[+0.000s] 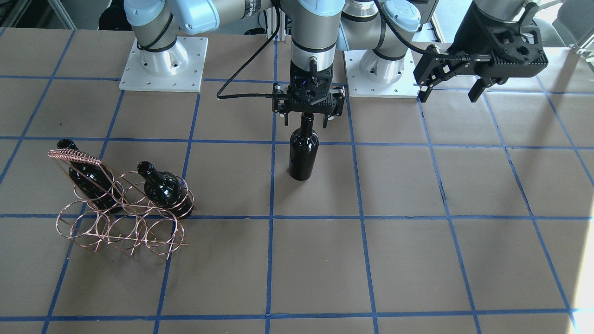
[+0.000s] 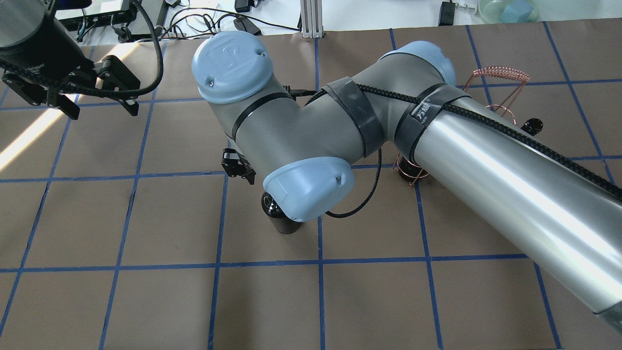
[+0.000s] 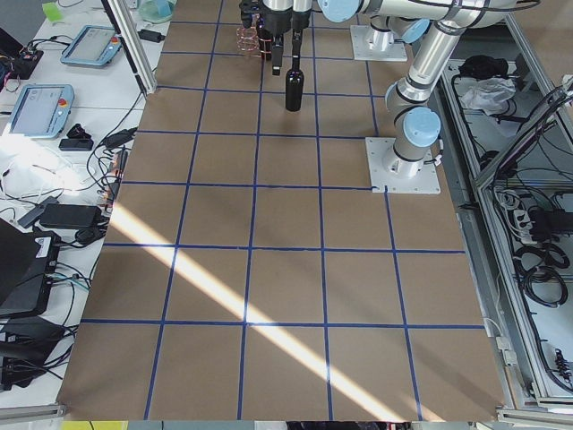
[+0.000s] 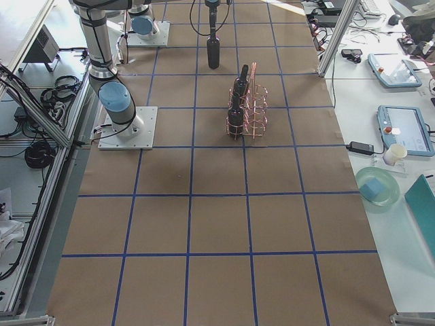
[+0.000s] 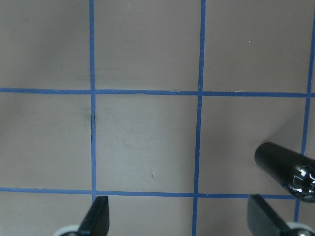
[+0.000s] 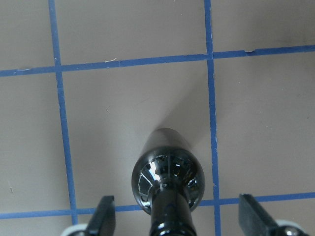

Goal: Place wine into wine basket
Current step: 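Lower the right gripper over the bottle neck and close on it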

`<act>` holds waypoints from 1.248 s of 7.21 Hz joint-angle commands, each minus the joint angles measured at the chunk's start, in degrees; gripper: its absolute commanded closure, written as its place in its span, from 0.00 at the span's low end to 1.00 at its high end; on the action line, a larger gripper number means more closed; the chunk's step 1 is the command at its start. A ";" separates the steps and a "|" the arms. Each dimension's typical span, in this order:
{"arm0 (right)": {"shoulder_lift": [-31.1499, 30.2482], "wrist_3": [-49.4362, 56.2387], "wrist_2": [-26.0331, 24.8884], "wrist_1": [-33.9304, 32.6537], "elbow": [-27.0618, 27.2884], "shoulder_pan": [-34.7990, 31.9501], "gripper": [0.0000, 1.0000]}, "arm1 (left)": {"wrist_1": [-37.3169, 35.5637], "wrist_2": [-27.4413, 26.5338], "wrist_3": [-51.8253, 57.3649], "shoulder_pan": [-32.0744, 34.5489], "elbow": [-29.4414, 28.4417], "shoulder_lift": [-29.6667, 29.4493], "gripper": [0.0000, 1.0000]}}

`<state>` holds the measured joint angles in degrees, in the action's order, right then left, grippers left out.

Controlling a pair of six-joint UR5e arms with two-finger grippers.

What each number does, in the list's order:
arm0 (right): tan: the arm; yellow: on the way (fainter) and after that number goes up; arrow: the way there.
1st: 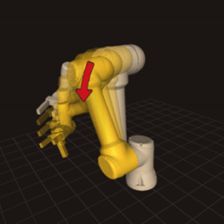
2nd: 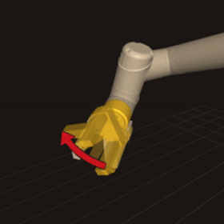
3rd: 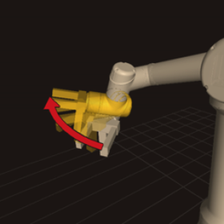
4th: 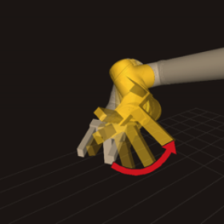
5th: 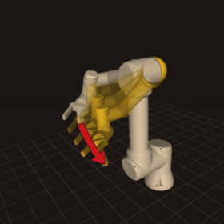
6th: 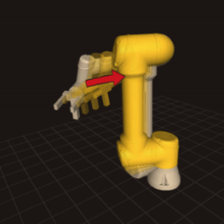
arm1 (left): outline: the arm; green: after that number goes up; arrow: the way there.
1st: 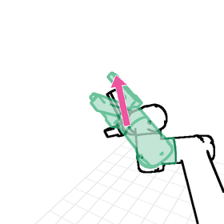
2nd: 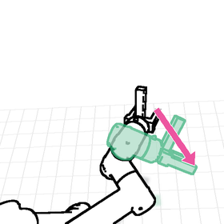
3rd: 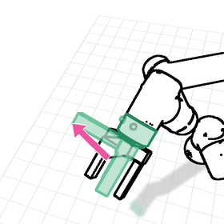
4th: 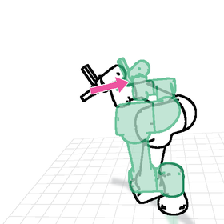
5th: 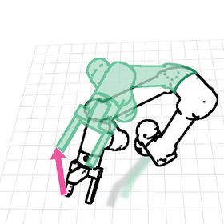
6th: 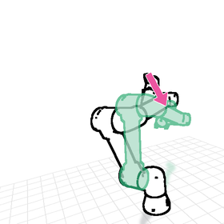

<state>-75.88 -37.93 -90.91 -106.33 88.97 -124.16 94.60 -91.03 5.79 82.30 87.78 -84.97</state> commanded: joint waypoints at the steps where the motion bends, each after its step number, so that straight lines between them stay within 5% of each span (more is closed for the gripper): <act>1: 0.38 -0.04 -0.49 0.59 0.06 -0.03 0.23 | -0.03 0.07 -0.07 0.06 0.11 -0.19 0.00; 4: 0.47 0.05 0.03 3.59 0.41 -0.03 0.34 | -0.03 -0.02 -0.07 0.06 0.02 -0.02 0.00; 9: 0.21 -0.04 0.56 2.80 0.33 -0.03 0.93 | -0.03 -0.02 0.02 -0.03 0.11 0.07 0.00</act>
<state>-75.45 -37.97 -90.49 -103.44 89.37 -124.26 94.61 -91.09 5.80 82.30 87.88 -84.93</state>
